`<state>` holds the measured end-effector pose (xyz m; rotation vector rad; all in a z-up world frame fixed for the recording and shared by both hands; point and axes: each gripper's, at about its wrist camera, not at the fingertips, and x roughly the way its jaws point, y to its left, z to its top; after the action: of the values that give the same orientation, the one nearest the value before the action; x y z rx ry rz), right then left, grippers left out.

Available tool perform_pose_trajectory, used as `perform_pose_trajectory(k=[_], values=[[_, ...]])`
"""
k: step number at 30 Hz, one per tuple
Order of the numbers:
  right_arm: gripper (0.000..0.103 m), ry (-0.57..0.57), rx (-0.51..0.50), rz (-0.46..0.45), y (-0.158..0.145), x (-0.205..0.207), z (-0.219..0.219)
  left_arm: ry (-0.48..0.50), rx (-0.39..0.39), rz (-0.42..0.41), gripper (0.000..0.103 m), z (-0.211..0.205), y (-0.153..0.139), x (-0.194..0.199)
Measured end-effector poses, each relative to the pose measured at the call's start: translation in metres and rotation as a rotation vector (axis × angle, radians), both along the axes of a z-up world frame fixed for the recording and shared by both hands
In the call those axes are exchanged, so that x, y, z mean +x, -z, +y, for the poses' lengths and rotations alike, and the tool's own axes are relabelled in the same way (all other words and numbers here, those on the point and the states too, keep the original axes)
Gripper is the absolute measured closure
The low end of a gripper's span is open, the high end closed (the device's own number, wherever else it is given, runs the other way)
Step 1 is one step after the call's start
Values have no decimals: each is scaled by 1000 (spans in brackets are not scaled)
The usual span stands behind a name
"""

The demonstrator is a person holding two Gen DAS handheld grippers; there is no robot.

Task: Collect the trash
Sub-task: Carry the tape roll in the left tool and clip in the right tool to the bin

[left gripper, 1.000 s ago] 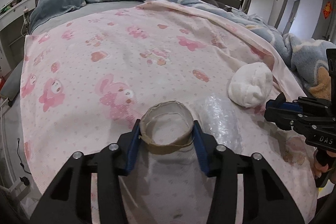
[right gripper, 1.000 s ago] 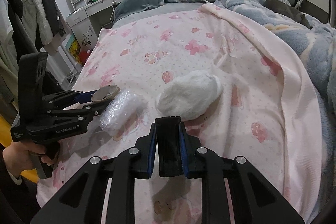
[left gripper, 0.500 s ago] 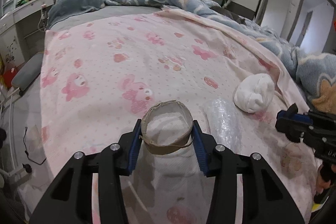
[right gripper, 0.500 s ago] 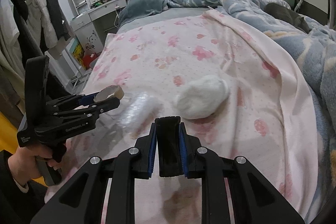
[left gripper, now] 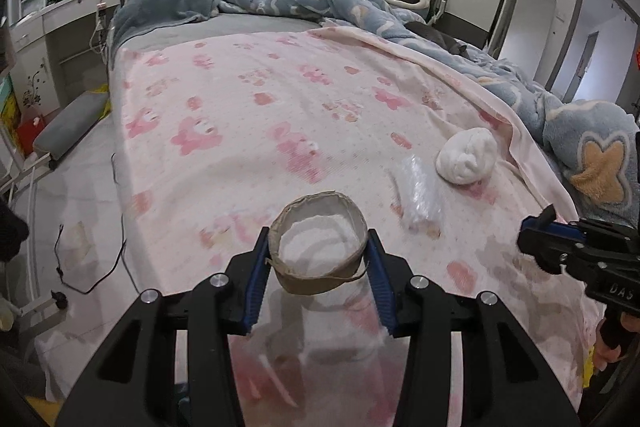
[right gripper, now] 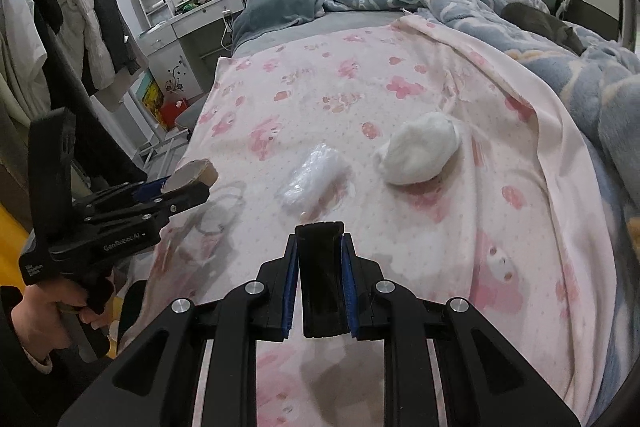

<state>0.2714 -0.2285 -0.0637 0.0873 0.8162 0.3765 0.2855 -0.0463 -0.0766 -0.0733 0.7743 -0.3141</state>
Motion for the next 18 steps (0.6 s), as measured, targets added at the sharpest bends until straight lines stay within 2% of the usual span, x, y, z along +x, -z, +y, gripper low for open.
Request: perform_pose_trajectory(k=[11, 18], values=[[83, -45, 54, -32, -20, -41, 49, -57, 14, 3, 55, 47, -8, -57], [83, -95, 80, -42, -30, -65, 91, -106, 48, 40, 55, 81, 3, -83]])
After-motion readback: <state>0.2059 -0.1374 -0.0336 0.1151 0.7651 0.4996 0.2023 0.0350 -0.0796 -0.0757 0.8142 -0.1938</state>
